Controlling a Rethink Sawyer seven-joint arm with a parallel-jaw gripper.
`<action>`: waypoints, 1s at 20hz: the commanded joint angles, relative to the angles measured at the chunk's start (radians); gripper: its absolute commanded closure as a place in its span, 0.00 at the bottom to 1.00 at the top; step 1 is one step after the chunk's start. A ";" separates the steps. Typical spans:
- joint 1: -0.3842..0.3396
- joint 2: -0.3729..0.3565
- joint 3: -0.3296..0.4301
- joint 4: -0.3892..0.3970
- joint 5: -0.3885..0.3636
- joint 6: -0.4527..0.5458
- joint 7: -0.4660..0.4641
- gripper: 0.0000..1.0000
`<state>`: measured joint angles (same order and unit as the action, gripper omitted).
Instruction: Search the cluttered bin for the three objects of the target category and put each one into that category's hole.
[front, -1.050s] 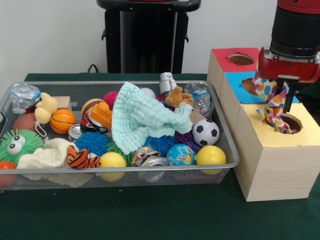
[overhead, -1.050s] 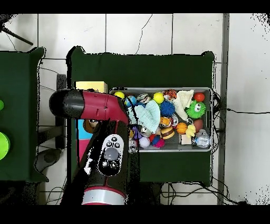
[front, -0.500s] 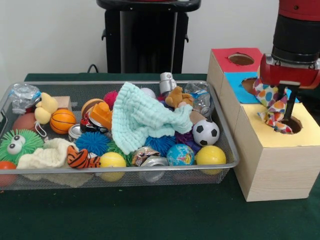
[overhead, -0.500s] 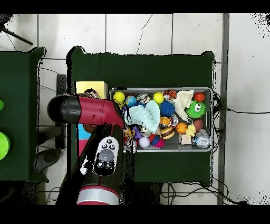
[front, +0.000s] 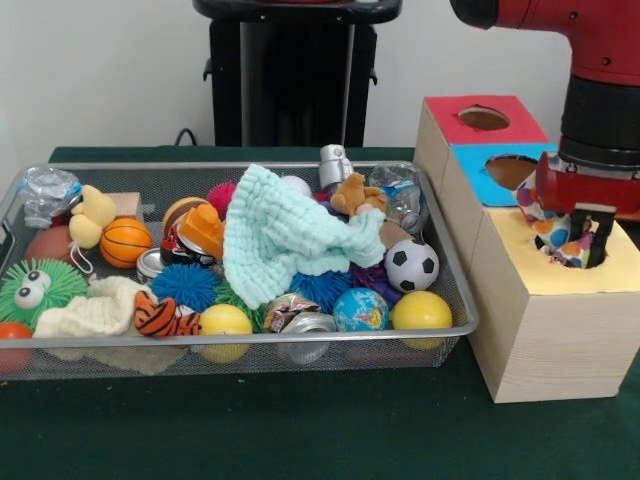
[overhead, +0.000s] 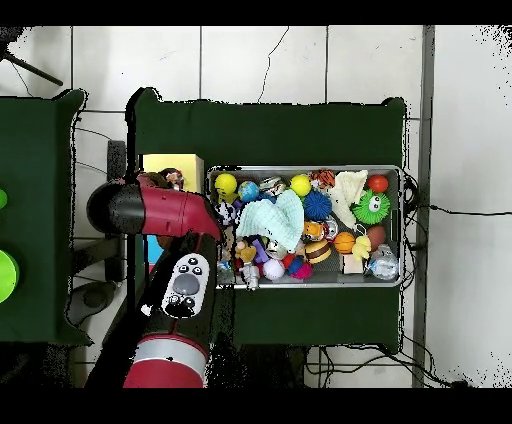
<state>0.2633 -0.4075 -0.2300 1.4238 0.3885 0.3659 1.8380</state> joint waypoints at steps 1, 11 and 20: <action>0.010 0.101 0.011 -0.014 0.066 0.026 0.303 1.00; -0.054 0.113 0.060 0.018 0.058 -0.055 0.205 1.00; -0.203 0.171 0.105 0.017 -0.105 -0.156 0.015 1.00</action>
<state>0.1990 -0.3734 -0.2240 1.4093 0.3883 0.3247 1.8380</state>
